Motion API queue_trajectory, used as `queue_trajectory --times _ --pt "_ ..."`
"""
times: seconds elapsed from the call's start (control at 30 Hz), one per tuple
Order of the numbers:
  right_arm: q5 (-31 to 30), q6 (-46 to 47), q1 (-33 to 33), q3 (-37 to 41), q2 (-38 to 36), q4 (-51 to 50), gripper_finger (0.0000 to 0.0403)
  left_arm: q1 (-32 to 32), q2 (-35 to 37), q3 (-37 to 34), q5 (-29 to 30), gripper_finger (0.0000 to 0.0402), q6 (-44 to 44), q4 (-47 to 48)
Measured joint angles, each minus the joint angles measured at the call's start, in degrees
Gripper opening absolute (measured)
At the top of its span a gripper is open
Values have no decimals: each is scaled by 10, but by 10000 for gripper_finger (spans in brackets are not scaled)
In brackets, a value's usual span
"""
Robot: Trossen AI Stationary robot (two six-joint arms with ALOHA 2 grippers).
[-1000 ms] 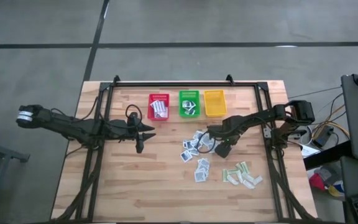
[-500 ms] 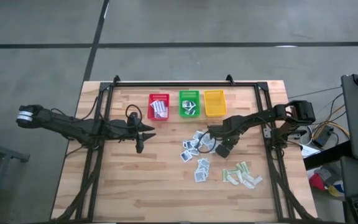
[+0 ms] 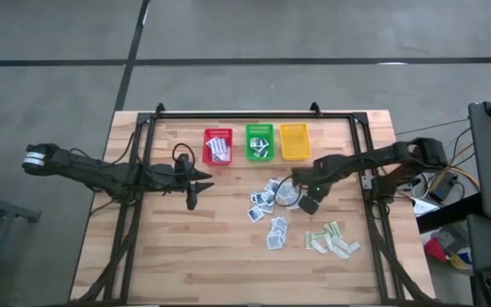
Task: Pick & Place First Aid Supplies
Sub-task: Put the alcohol pad into the green basket
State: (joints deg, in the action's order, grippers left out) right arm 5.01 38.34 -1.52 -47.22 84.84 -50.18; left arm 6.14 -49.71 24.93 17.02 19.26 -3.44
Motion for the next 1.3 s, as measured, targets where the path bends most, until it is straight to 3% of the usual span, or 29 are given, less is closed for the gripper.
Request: queue_trajectory --times 0.23,0.47,0.67,0.87,1.0,1.3 --pt "39 -113 0 0 -124 87 8 0 0 0 0 133 2 0" --pt "146 -199 0 -1 -225 325 8 0 0 0 0 133 2 0" --pt "192 -231 0 -2 -260 491 8 0 0 0 0 133 2 0" --pt "234 -243 0 -2 -258 539 8 0 0 0 0 133 3 0" --pt "225 -220 0 -2 -232 535 8 0 0 0 0 133 4 0" --pt "61 -188 -28 -13 -124 533 8 0 0 0 0 133 5 0"
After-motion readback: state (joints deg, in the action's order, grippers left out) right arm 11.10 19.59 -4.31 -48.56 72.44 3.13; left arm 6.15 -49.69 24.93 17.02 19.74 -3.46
